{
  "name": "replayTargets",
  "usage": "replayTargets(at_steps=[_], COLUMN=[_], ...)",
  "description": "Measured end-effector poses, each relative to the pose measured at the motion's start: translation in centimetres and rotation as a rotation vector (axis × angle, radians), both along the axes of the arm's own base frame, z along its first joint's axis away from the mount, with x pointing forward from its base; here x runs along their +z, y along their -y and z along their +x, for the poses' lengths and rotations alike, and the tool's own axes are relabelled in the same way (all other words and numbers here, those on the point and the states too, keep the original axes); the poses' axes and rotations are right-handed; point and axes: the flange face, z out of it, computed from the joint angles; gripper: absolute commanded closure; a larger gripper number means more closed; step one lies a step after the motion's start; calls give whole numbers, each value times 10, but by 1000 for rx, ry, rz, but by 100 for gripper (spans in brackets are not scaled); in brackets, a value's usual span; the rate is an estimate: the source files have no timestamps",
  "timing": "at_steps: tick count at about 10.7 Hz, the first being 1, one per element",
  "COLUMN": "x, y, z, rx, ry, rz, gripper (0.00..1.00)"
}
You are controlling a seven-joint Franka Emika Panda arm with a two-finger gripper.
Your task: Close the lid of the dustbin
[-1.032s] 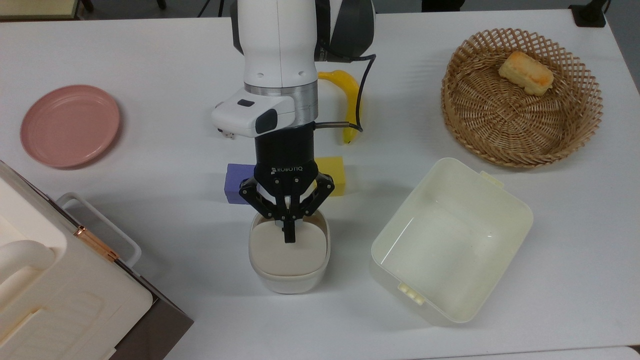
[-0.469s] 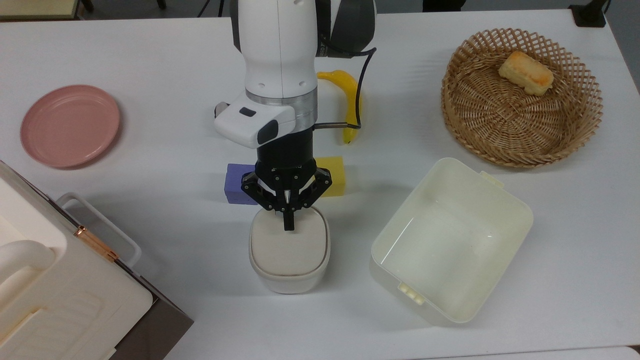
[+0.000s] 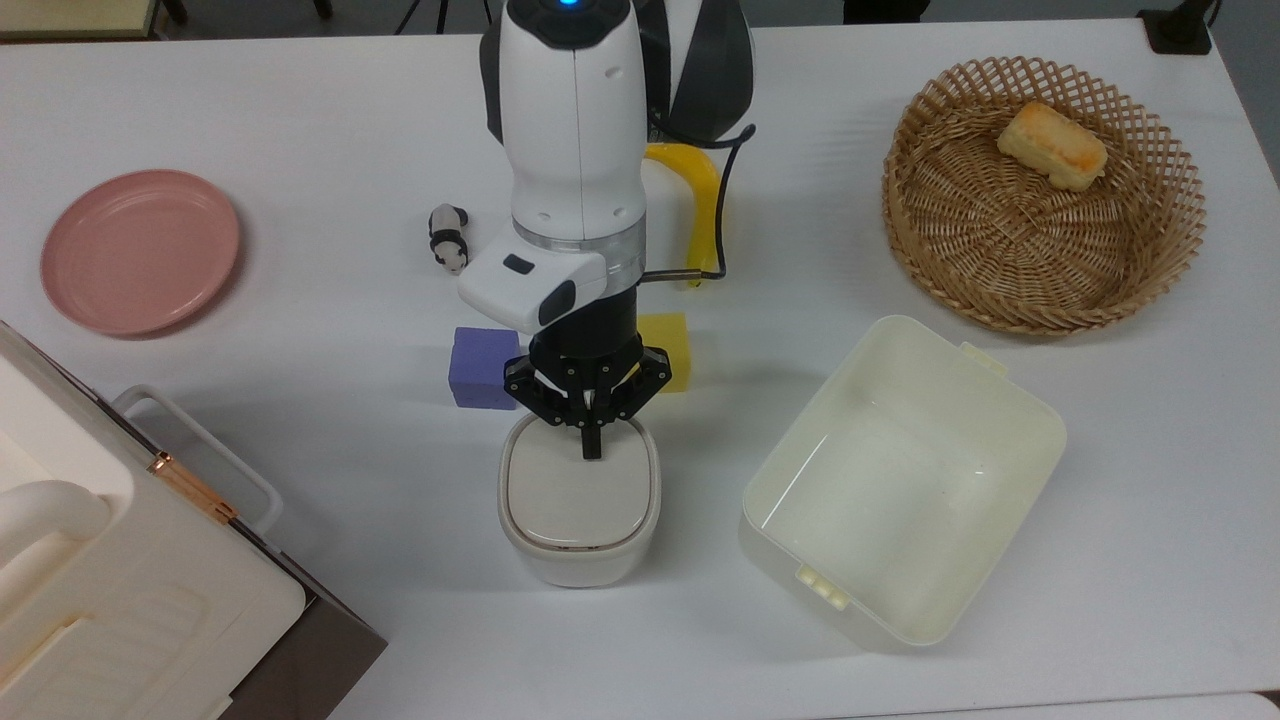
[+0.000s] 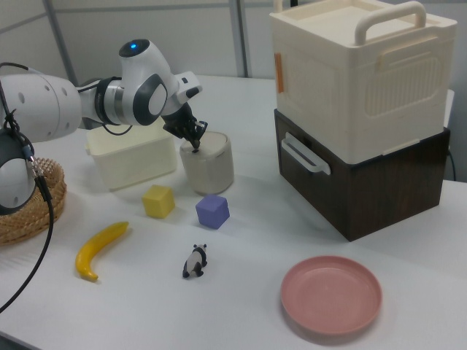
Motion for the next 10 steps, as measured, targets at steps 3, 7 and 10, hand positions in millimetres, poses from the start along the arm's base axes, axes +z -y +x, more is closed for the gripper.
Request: replayTargets(at_steps=[3,7,10], x=[0,28,86], y=[0,3,7], z=[0,-5,-32], rx=[0,-6,-15], ry=[0,8,-67], rz=[0,0,-14], gripper=[100,100,100])
